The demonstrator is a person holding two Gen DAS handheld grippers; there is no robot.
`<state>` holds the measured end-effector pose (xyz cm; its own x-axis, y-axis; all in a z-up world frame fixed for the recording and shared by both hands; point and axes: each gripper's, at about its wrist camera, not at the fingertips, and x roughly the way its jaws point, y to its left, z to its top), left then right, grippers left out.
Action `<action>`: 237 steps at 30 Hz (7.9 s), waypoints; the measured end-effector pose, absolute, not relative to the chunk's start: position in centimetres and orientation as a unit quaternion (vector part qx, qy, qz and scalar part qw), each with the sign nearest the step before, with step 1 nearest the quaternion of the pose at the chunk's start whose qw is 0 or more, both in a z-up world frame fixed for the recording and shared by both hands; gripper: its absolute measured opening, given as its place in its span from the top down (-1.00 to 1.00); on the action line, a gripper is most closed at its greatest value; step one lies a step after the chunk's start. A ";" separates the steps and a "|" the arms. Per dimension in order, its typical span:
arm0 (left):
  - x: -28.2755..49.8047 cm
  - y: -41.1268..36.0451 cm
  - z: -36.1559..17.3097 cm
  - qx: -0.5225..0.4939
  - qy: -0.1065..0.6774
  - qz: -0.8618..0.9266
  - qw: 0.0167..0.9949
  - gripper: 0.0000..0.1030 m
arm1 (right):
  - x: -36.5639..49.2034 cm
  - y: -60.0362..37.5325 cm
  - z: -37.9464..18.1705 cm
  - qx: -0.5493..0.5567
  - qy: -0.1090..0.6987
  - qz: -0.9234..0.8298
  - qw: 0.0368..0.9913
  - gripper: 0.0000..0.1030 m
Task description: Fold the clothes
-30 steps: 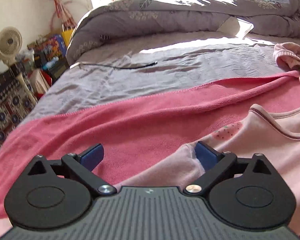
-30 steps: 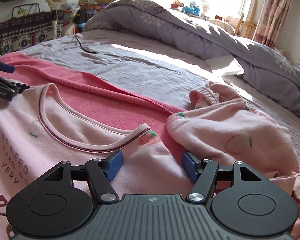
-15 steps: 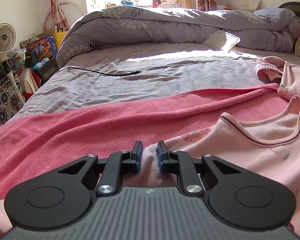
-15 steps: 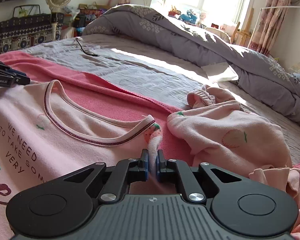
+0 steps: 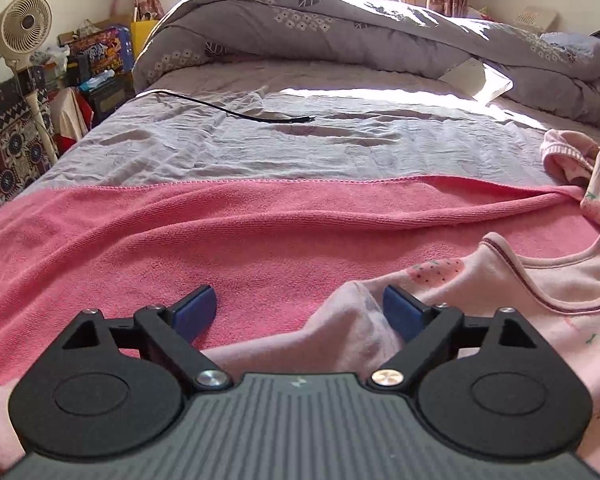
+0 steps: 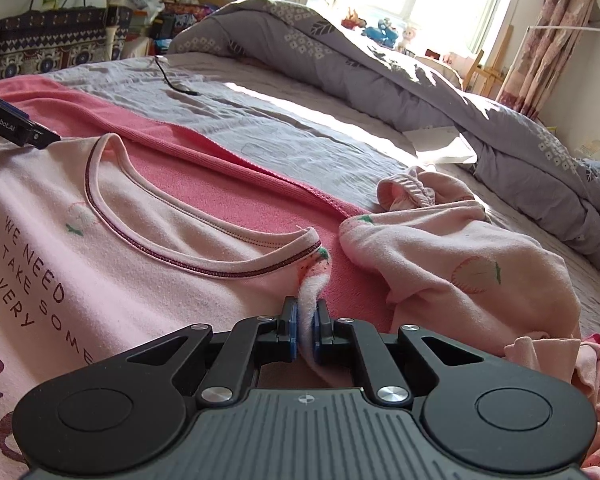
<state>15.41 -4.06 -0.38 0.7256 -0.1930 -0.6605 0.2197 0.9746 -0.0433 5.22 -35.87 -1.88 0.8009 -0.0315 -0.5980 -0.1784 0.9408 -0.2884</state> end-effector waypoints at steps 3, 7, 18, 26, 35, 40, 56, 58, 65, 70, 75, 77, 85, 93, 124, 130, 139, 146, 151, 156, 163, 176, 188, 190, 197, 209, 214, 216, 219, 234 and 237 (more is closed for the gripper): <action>15.1 -3.7 -0.1 -0.010 0.352 -0.171 0.920 -0.81 | 5.2 -35.8 -2.0 -0.171 0.312 0.039 0.934 0.80; 15.1 -5.4 -0.7 0.027 0.361 -0.179 0.915 -0.97 | 5.2 -35.6 -2.1 -0.175 0.312 0.037 0.933 0.78; 13.1 -6.7 0.1 0.063 0.301 -0.154 0.939 0.66 | 4.6 -34.5 -2.2 -0.215 0.287 0.015 0.933 0.78; 12.4 -6.7 3.5 0.066 0.236 -0.109 0.963 0.81 | 4.4 -33.7 -0.1 -0.271 0.208 -0.032 0.939 0.81; 17.7 -9.6 -1.0 0.189 0.291 -0.044 0.937 0.93 | 11.0 -36.2 -2.0 -0.242 0.250 -0.074 0.935 0.84; 17.6 -10.0 -1.6 0.199 0.295 -0.063 0.932 0.85 | 11.6 -33.9 -4.9 -0.321 0.270 -0.061 0.906 0.84; 17.9 -9.1 -1.5 0.169 0.303 -0.075 0.935 0.85 | 11.1 -33.9 -3.4 -0.303 0.269 -0.060 0.912 0.65; 17.9 -9.0 -1.5 0.165 0.304 -0.077 0.935 0.85 | 10.1 -34.6 -1.3 -0.244 0.271 -0.035 0.930 0.26; 17.9 -9.0 -1.5 0.167 0.303 -0.075 0.935 0.85 | 7.6 -35.0 2.5 -0.140 0.301 0.066 0.941 -0.36; 17.9 -9.0 -1.5 0.167 0.303 -0.075 0.935 0.85 | 8.5 -36.1 0.6 -0.107 0.333 0.047 0.935 -0.39; 17.9 -9.0 -1.5 0.167 0.303 -0.075 0.935 0.85 | 8.9 -37.5 -1.4 -0.081 0.336 0.038 0.937 -0.56; 17.9 -9.0 -1.5 0.168 0.303 -0.075 0.935 0.85 | 8.8 -37.9 -1.4 -0.067 0.339 0.048 0.937 -0.50; 18.0 -8.7 -1.3 0.157 0.305 -0.076 0.936 0.79 | 9.0 -37.7 -0.6 -0.043 0.339 0.059 0.938 0.29; 18.0 -7.6 -0.8 0.124 0.303 -0.066 0.943 0.28 | 10.9 -37.8 -1.7 -0.073 0.326 -0.015 0.943 0.86; -22.1 0.3 2.2 0.040 0.333 -0.115 0.935 -0.58 | -34.4 -46.9 -1.1 0.204 0.232 0.021 0.951 -0.14; -24.0 0.8 1.7 -0.011 0.353 -0.141 0.925 -0.79 | -34.9 -45.9 -2.7 0.224 0.240 0.049 0.943 -0.14; -23.8 -1.8 -0.7 0.002 0.383 -0.144 0.913 -0.89 | -34.3 -44.9 -4.3 0.264 0.238 0.085 0.931 -0.17; -23.2 0.6 -0.6 -0.098 0.382 -0.168 0.903 -0.96 | -35.0 -46.2 -4.5 0.260 0.242 0.065 0.933 -0.14; -22.3 2.8 -1.0 -0.197 0.387 -0.186 0.882 -0.96 | -34.5 -45.8 -5.8 0.282 0.264 0.095 0.918 -0.12; -21.4 5.2 -1.2 -0.280 0.393 -0.210 0.850 -0.96 | -33.8 -45.3 -6.5 0.299 0.265 0.111 0.910 -0.11; -20.8 4.5 -1.9 -0.298 0.398 -0.251 0.830 -0.94 | -33.1 -46.4 -7.0 0.346 0.258 0.119 0.894 -0.11; -21.7 4.9 -1.6 -0.308 0.400 -0.282 0.816 0.97 | -34.2 -47.6 -6.1 0.383 0.256 0.100 0.882 0.82; -23.3 4.1 1.0 -0.252 0.389 -0.296 0.835 0.97 | -37.7 -47.8 0.6 0.294 0.197 0.081 0.932 0.84; -23.1 4.7 -0.4 -0.263 0.410 -0.272 0.830 0.96 | -37.2 -47.5 -0.4 0.261 0.232 0.039 0.936 0.84; -22.8 5.1 -1.4 -0.271 0.419 -0.263 0.826 0.96 | -35.8 -47.3 -3.7 0.274 0.239 0.024 0.931 0.07; -22.7 5.2 -1.8 -0.273 0.421 -0.263 0.824 0.96 | -34.1 -46.9 -4.1 0.271 0.262 0.071 0.923 0.23; -22.6 5.2 -1.7 -0.272 0.422 -0.263 0.824 0.96 | -34.1 -46.8 -4.6 0.295 0.270 0.080 0.913 0.33; -22.6 5.1 -1.7 -0.271 0.423 -0.262 0.824 0.96 | -34.1 -46.7 -4.7 0.296 0.273 0.084 0.911 0.34; -22.5 5.1 -1.8 -0.271 0.425 -0.261 0.823 0.96 | -34.1 -46.9 -5.0 0.306 0.273 0.085 0.908 0.37; -22.2 4.9 -1.8 -0.268 0.431 -0.259 0.822 0.96 | -33.3 -46.5 -6.1 0.322 0.291 0.091 0.896 0.56; -22.2 4.9 -1.8 -0.268 0.430 -0.260 0.822 0.96 | -33.0 -46.4 -6.2 0.333 0.290 0.096 0.892 0.46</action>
<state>-22.19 4.90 -1.83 0.4948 -0.6573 -0.5684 0.1960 0.7216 -0.6639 -32.96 -46.38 -6.18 0.8136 0.3646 -0.4530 0.0208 0.7602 0.6493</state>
